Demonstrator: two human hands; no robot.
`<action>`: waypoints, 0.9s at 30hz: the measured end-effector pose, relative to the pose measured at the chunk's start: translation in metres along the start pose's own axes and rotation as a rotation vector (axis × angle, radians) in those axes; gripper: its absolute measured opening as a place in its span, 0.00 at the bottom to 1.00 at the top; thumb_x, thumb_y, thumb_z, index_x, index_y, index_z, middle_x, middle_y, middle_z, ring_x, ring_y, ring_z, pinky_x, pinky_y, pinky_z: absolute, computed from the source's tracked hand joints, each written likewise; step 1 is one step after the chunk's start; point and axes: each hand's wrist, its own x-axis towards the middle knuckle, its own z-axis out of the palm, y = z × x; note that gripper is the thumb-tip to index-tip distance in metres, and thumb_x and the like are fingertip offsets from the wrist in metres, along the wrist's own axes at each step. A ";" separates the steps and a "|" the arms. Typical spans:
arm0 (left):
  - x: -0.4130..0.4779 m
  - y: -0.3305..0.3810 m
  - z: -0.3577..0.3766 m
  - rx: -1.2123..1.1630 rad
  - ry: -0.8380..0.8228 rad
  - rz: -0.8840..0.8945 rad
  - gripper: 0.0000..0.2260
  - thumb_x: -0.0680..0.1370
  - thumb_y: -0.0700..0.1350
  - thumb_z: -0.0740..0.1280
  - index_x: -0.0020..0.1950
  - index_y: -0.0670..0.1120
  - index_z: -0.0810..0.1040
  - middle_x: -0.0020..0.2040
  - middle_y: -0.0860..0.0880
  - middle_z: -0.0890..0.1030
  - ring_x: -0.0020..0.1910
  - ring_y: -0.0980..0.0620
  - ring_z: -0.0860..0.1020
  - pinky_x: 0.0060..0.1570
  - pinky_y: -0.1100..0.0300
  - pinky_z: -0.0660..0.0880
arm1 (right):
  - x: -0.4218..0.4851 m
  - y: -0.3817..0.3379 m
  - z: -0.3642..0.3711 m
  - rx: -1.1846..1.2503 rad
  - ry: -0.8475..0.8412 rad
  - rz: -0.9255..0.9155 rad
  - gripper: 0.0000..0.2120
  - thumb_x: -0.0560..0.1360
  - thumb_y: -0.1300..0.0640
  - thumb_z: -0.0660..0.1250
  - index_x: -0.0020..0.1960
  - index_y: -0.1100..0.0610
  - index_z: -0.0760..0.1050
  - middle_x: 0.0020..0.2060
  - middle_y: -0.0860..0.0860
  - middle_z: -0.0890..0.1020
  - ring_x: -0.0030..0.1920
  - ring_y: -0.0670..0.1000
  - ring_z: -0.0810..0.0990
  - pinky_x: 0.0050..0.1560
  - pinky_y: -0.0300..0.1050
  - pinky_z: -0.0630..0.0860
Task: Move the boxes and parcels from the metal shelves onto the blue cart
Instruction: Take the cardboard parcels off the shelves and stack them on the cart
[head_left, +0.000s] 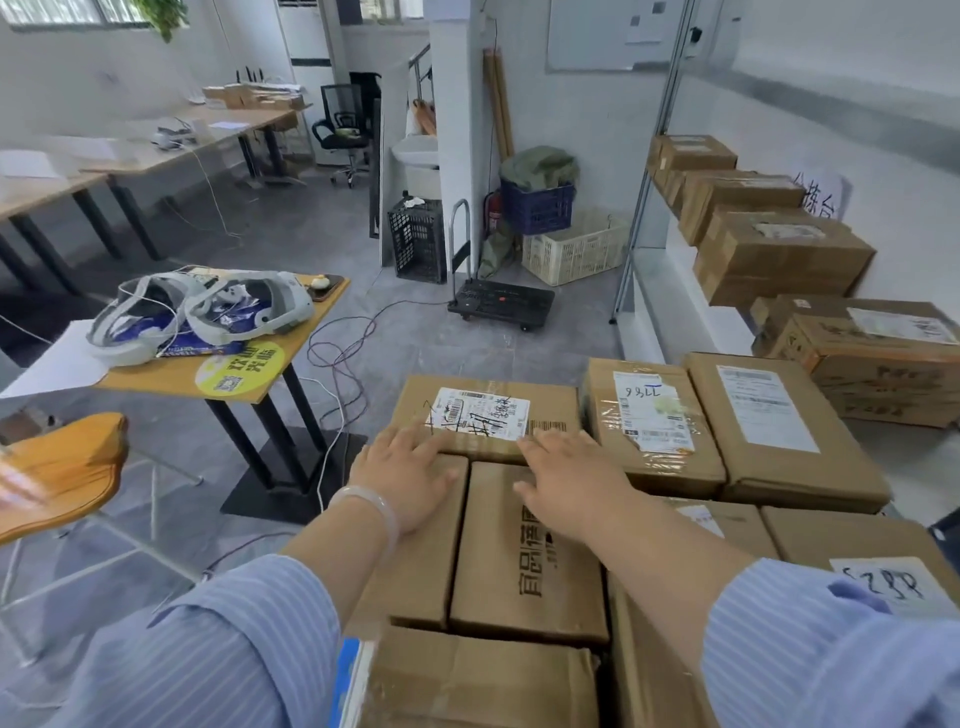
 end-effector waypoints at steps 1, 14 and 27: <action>0.001 -0.003 0.002 0.003 -0.010 0.005 0.26 0.78 0.65 0.52 0.76 0.63 0.53 0.79 0.53 0.50 0.77 0.47 0.49 0.74 0.48 0.50 | 0.001 -0.001 0.003 -0.012 -0.019 0.016 0.31 0.80 0.41 0.52 0.79 0.52 0.50 0.78 0.51 0.55 0.77 0.52 0.52 0.76 0.54 0.46; 0.008 -0.003 0.010 0.000 0.003 0.075 0.29 0.78 0.66 0.52 0.77 0.60 0.52 0.79 0.53 0.50 0.77 0.47 0.47 0.74 0.45 0.49 | -0.002 -0.008 0.005 -0.010 0.014 0.108 0.31 0.80 0.40 0.51 0.79 0.53 0.51 0.78 0.51 0.56 0.77 0.51 0.53 0.76 0.53 0.48; -0.059 -0.027 0.019 0.001 -0.062 0.200 0.31 0.75 0.69 0.55 0.76 0.66 0.51 0.79 0.55 0.45 0.77 0.50 0.45 0.74 0.46 0.44 | -0.064 -0.036 0.009 0.060 -0.123 0.027 0.36 0.75 0.33 0.55 0.78 0.44 0.49 0.77 0.49 0.56 0.75 0.53 0.55 0.70 0.51 0.59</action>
